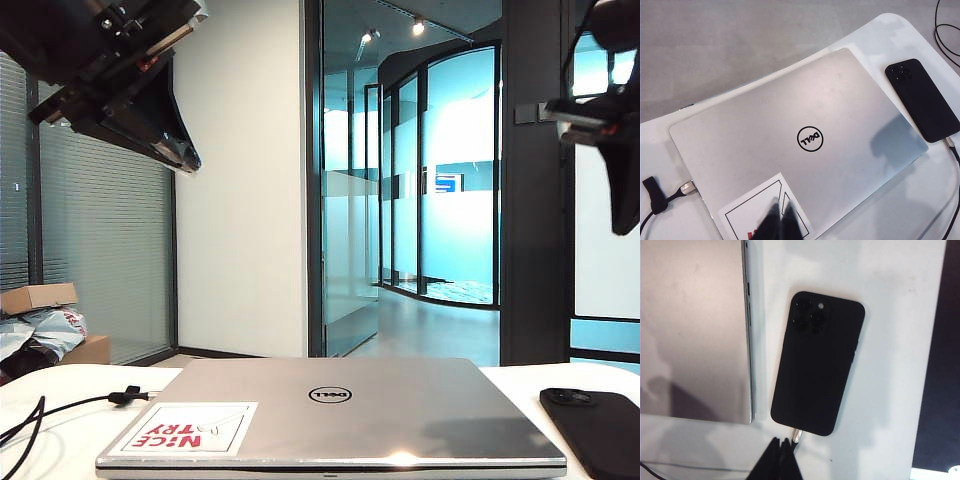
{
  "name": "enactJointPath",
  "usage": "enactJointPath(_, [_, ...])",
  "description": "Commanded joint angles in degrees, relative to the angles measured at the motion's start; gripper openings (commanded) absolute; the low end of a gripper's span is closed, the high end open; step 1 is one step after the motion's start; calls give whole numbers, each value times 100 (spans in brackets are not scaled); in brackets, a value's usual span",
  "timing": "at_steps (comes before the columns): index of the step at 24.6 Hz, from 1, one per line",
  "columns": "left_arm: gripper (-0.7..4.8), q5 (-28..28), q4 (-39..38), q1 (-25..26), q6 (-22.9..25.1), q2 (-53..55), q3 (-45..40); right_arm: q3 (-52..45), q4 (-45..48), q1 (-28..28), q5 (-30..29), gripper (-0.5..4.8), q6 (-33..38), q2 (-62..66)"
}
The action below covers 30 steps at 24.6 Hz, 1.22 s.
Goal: Pick up the charging cable and the phone, plug the charging cable into the charging port on the phone, and finally place them back on the table.
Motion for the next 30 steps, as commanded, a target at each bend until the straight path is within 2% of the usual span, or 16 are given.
enactJointPath(1, [-6, 15, -11, 9, 13, -24, 0, -417, 503, 4, -31, -1, -20, -514])
enactJointPath(7, [-6, 15, 22, 9, 2, -50, -142, -1355, 1250, 2, -31, -1, -46, -1539])
enactJointPath(11, [-6, 9, 264, 9, -28, -269, -678, -2398, 2214, 2, -48, -1, -44, -2684])
enactJointPath(17, [-6, 9, 695, 9, -144, -568, -1327, -3445, 3322, 2, -22, -1, -44, -3853])
enactJointPath(20, [-6, 7, 1102, 9, -140, -855, -1777, -3860, 3359, 0, 170, -2, -22, -4304])
enactJointPath(25, [-6, 7, 1762, 7, -129, -1416, -2430, -4496, 3941, -2, 170, -2, -17, -4850])
enactJointPath(30, [-6, 0, 2304, 9, -127, -1851, -2833, -4717, 4085, -2, 251, 0, -17, -4968])
